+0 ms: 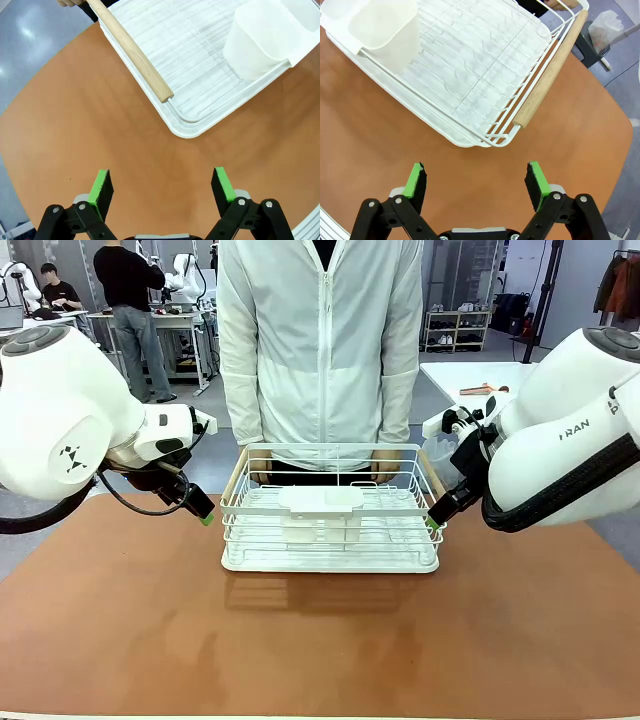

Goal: Clean the table.
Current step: Pick up the Lint Roller when the human hands it over.

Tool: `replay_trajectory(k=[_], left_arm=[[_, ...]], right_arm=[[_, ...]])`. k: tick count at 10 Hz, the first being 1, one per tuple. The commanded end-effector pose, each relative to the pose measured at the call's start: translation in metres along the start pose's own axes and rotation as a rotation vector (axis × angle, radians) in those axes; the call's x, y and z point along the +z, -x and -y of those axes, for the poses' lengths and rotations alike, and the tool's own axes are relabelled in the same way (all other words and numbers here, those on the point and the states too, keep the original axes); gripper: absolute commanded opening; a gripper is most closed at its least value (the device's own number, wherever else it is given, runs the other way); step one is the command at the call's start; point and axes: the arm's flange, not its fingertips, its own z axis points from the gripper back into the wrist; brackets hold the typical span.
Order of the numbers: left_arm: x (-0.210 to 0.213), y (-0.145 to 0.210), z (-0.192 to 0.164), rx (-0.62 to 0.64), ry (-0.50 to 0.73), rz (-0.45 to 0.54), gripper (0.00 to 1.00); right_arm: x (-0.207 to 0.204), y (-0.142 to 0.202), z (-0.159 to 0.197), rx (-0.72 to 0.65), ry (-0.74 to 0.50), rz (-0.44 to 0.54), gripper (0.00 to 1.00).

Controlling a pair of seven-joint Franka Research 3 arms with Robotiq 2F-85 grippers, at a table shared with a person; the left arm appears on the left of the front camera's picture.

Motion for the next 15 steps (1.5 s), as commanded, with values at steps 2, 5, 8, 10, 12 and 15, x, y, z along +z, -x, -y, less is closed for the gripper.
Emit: replay_trajectory(k=[2,5,8,10,12,15], left_arm=[[0.000,0.000,0.000,0.001,0.000,0.000,1.00],[0.031,-0.018,-0.022,0.057,0.088,0.068,1.00],[0.143,-0.006,-0.152,0.400,0.460,0.161,1.00],[0.192,0.053,-0.221,0.611,0.558,0.340,1.00],[0.222,0.121,-0.266,0.854,0.457,0.362,1.00],[0.235,0.206,-0.314,1.084,0.439,0.417,1.00]], right_arm=[[0.000,0.000,0.000,-0.001,0.000,0.000,1.00],[0.030,-0.020,0.024,-0.060,-0.046,0.040,1.00],[0.109,-0.024,0.141,-0.597,-0.587,0.084,1.00],[0.141,0.020,0.213,-0.799,-0.636,0.152,1.00],[0.170,0.088,0.290,-0.991,-0.597,0.205,1.00],[0.149,0.190,0.352,-1.279,-0.611,0.171,1.00]])
